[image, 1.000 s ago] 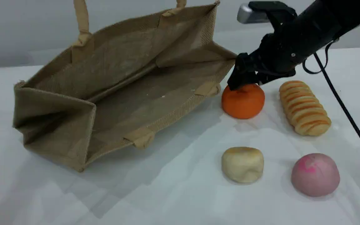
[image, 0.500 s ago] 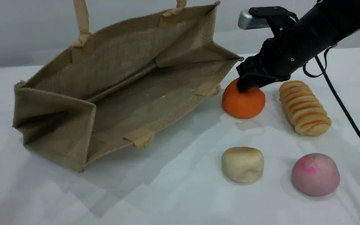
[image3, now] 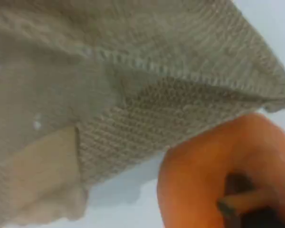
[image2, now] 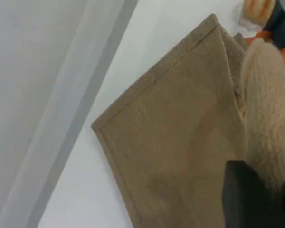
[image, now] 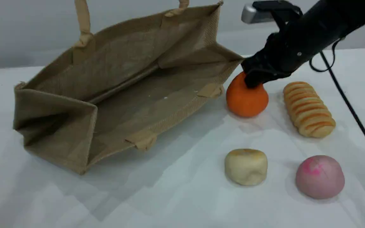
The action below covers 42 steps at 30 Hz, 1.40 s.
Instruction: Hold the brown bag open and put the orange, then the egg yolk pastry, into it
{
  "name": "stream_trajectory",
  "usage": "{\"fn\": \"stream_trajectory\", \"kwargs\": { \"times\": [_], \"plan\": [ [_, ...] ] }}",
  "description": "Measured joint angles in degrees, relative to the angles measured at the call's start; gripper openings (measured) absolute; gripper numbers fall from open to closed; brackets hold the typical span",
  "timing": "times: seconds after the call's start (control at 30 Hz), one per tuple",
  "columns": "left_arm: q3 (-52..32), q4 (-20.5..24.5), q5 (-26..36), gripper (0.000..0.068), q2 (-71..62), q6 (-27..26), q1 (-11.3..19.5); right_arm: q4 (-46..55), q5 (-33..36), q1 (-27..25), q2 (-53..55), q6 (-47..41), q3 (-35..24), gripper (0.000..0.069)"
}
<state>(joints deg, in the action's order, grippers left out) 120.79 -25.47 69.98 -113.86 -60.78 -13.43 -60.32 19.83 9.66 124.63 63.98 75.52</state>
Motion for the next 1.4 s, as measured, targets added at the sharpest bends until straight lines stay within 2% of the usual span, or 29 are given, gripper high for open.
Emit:
{"fn": "stream_trajectory", "kwargs": {
  "times": [0.27, 0.47, 0.6, 0.8, 1.07, 1.23, 1.4],
  "plan": [
    [0.00, 0.25, 0.00, 0.0088, 0.00, -0.37, 0.00, 9.81, 0.90, -0.11, -8.42, -11.40, -6.26, 0.0034],
    [0.00, 0.20, 0.00, 0.0088, 0.00, -0.52, 0.00, 6.56, -3.14, 0.02, -15.06, -12.99, -14.29, 0.0034],
    [0.00, -0.01, 0.00, 0.0088, 0.00, -1.80, 0.00, 2.22, -7.92, 1.36, -20.11, -10.55, -20.55, 0.0034],
    [0.00, 0.63, -0.10, 0.0088, 0.00, -2.16, -1.80, -0.46, -13.63, 7.01, -24.66, -7.63, -26.59, 0.0034],
    [0.00, 0.34, 0.01, 0.0088, 0.00, -3.19, -3.33, -1.87, -18.75, 17.35, -24.73, -7.79, -26.79, 0.0034],
    [0.00, 0.16, 0.01, 0.0088, 0.00, -3.19, -3.40, -1.70, -25.00, 23.96, -24.68, -7.79, -26.79, 0.0034],
    [0.00, -0.15, 0.05, 0.0088, 1.70, -3.09, -4.38, -1.31, -30.26, 28.36, -24.64, -7.79, -26.79, 0.0034]
  ]
}}
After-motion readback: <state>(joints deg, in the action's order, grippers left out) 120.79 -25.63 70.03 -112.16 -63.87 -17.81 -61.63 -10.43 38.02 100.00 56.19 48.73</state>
